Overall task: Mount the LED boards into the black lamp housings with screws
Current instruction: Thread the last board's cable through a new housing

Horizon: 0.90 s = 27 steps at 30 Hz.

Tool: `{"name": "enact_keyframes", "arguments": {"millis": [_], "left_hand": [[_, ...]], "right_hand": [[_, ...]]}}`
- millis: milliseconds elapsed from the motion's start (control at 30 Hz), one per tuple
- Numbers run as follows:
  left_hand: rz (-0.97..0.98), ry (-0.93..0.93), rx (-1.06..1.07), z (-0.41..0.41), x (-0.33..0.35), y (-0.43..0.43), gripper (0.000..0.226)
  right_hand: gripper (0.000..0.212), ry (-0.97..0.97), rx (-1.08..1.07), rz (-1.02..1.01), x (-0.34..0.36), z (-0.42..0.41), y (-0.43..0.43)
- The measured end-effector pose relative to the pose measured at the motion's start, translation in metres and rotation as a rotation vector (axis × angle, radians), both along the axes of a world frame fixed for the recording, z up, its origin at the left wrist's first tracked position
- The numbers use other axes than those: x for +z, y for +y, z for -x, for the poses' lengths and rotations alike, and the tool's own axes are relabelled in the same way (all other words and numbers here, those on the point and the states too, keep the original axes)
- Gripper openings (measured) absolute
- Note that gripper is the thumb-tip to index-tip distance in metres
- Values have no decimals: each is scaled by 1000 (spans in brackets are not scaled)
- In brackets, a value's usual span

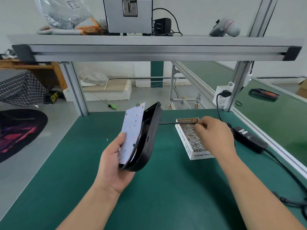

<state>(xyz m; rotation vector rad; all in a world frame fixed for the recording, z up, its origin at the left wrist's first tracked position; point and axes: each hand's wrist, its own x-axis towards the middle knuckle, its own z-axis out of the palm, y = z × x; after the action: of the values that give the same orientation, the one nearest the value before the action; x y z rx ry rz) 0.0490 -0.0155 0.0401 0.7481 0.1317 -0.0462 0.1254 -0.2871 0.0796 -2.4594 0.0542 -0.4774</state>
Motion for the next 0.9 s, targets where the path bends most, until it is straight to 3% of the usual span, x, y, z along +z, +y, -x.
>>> {"name": "enact_keyframes", "arguments": {"millis": [100, 167, 333, 533, 767, 900], "left_hand": [[2, 15, -21, 1, -1, 4, 44], [2, 25, -33, 2, -2, 7, 46], [-19, 27, 18, -2, -2, 3, 52], [-198, 19, 51, -4, -9, 7, 35], [-488, -112, 234, -6, -11, 8, 41], [-424, -166, 306, -8, -6, 22, 39]], "right_hand": [[13, 18, -11, 9, -7, -3, -7], [15, 30, 17, -96, -12, -5, -8], [19, 40, 104, -655, -15, -11, -13], [40, -2, 193, -1160, -17, -10, -11], [38, 16, 180, -1106, -29, -11, 0], [38, 8, 134, -993, -37, -13, 1]]}}
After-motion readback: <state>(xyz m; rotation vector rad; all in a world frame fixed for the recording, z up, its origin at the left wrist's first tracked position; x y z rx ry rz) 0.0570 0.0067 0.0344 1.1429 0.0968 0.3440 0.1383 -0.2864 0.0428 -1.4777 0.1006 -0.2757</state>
